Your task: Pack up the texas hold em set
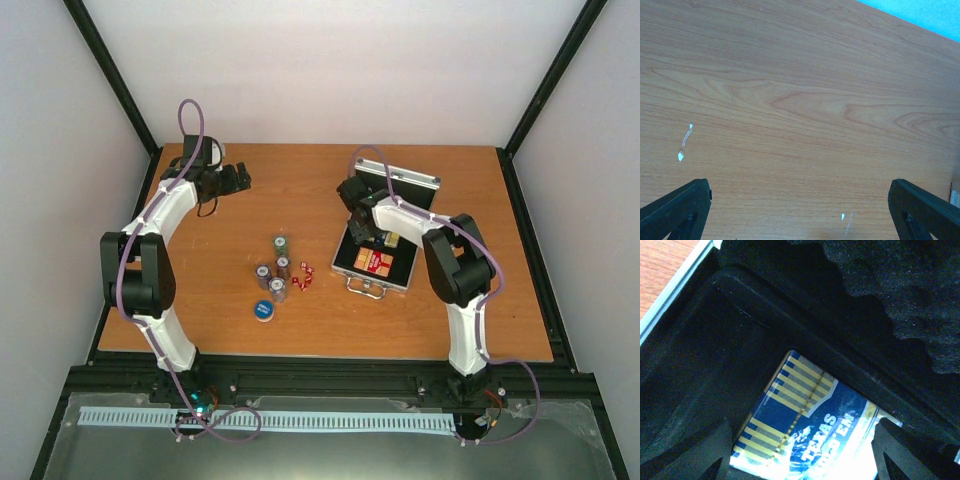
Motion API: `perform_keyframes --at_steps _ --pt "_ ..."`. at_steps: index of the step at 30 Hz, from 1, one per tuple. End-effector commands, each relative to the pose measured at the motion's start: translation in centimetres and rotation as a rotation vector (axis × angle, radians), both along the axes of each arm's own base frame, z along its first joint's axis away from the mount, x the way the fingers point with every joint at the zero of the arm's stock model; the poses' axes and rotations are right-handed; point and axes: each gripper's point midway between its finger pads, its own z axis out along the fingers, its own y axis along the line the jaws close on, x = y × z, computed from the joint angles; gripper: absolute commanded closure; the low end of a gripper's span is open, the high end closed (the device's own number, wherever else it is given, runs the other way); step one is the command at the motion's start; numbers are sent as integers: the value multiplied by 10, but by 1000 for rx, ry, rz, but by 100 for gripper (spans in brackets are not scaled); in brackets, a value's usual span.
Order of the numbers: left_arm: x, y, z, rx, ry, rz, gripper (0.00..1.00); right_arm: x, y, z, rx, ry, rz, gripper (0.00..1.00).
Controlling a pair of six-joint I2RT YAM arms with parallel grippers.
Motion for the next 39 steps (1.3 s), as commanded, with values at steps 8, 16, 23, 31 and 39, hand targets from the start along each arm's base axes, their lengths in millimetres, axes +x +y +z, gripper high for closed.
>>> perform_keyframes --at_steps 8,16,23,31,39 --pt "8 6 15 0 -47 6 0 -6 6 10 49 -14 89 17" --pt "8 7 15 -3 -38 -1 0 -25 58 54 206 8 280 17" --pt "7 6 13 -9 -22 3 0 -82 107 54 254 134 436 21" --pt "4 7 13 -8 -17 6 0 -131 162 27 293 237 551 26" --pt "-1 7 13 -12 -18 8 0 -124 175 6 282 268 592 29"
